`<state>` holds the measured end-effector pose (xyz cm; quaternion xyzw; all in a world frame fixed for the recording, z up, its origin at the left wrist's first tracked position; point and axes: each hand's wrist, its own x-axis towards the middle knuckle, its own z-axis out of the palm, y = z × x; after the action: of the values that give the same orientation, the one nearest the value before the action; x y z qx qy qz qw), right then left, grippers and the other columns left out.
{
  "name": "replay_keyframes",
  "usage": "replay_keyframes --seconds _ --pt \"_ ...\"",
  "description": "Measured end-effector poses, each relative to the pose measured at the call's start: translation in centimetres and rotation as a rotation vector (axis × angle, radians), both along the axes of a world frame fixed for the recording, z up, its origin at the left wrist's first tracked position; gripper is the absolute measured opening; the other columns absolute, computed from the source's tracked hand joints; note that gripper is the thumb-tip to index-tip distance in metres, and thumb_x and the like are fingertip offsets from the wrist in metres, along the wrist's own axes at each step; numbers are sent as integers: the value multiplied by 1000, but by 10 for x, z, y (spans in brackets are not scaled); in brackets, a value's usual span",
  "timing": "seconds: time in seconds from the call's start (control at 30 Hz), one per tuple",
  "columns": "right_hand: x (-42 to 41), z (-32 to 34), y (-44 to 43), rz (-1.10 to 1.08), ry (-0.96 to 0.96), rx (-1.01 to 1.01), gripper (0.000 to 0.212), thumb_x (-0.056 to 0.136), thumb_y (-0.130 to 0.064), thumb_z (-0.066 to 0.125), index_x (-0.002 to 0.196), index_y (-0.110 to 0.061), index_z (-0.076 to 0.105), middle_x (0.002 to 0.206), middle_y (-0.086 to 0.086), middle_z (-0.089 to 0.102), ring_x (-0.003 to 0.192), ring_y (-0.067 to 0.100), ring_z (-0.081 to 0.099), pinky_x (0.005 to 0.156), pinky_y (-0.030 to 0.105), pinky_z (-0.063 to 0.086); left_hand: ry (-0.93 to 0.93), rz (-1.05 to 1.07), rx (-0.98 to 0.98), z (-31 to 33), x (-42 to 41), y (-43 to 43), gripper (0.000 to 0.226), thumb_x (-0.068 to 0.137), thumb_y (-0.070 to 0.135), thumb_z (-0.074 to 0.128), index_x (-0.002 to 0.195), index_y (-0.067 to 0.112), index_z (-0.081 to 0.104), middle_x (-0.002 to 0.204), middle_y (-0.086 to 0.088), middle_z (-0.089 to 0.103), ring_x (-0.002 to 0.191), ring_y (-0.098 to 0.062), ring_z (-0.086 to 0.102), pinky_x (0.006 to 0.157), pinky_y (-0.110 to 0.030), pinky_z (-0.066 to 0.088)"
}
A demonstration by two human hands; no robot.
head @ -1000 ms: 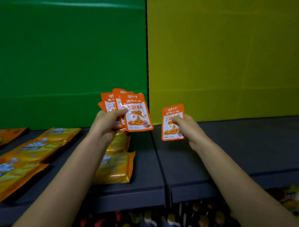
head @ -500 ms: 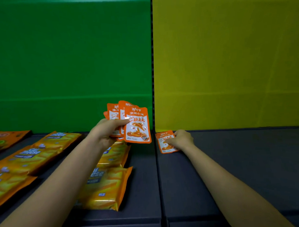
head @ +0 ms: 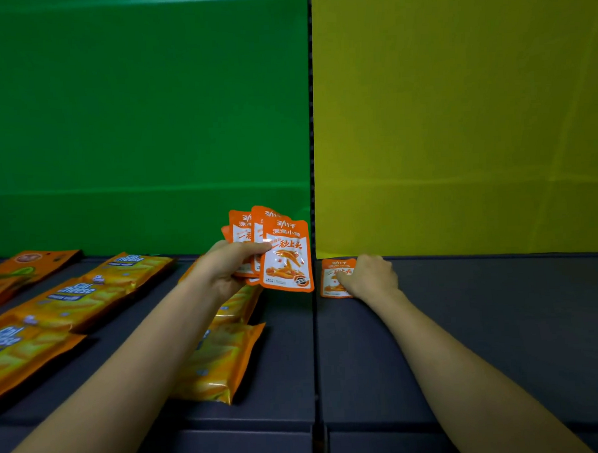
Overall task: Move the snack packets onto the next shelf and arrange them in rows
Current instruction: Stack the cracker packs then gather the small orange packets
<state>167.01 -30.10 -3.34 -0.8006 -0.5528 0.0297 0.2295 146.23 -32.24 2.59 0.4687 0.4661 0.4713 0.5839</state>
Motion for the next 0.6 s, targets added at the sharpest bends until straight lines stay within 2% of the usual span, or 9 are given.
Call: replay_keyframes --seconds 0.1,0.17,0.23,0.33,0.4,0.47,0.53,0.6 --pt "4 6 -10 -24 -89 -51 57 86 -53 53 119 -6 56 124 13 59 115 32 55 85 34 47 -8 -3 1 -1 3 -4 7 84 -1 60 84 6 59 70 -7 70 51 -16 68 48 -28 57" --pt "6 11 -18 -36 -127 -20 58 88 -58 45 113 -8 60 120 14 61 113 33 56 85 34 44 0 -10 0 -2 5 -7 7 84 0 60 85 7 58 79 -8 68 60 -18 68 50 -27 57" --pt "4 17 -22 23 -13 95 58 91 -58 35 101 -10 66 109 13 65 104 32 59 81 35 43 -4 -17 -3 -4 9 -9 7 84 1 61 84 7 58 78 -8 68 64 -19 66 50 -27 56" --pt "-9 31 -27 228 291 169 68 89 -65 27 92 -10 68 94 6 70 93 26 63 85 37 46 2 -35 -12 -6 16 -13 7 83 1 62 84 7 60 58 -3 70 54 -16 67 51 -28 57" --pt "-18 35 -31 335 386 158 65 87 -64 35 85 -8 66 89 4 72 87 22 66 84 37 48 -11 -51 -26 -6 22 -16 8 83 0 61 82 7 59 52 -2 69 48 -15 67 49 -27 57" --pt "-22 35 -35 384 412 175 46 89 -55 47 78 -13 62 87 7 72 83 23 66 74 33 47 -43 -67 -44 -7 27 -19 10 84 -1 59 79 7 58 49 -2 68 43 -14 66 44 -26 55" --pt "-18 34 -36 390 479 241 40 89 -47 53 74 -11 63 88 12 72 83 27 66 71 33 45 -82 -64 -52 -8 28 -19 12 86 -2 55 78 7 58 49 -2 68 42 -13 65 44 -26 54" --pt "-7 37 -37 362 575 313 39 88 -40 57 63 -11 61 79 11 70 74 24 63 66 32 42 -136 -44 -47 -8 25 -15 13 87 -4 52 80 5 58 49 -3 68 42 -14 65 44 -27 54"
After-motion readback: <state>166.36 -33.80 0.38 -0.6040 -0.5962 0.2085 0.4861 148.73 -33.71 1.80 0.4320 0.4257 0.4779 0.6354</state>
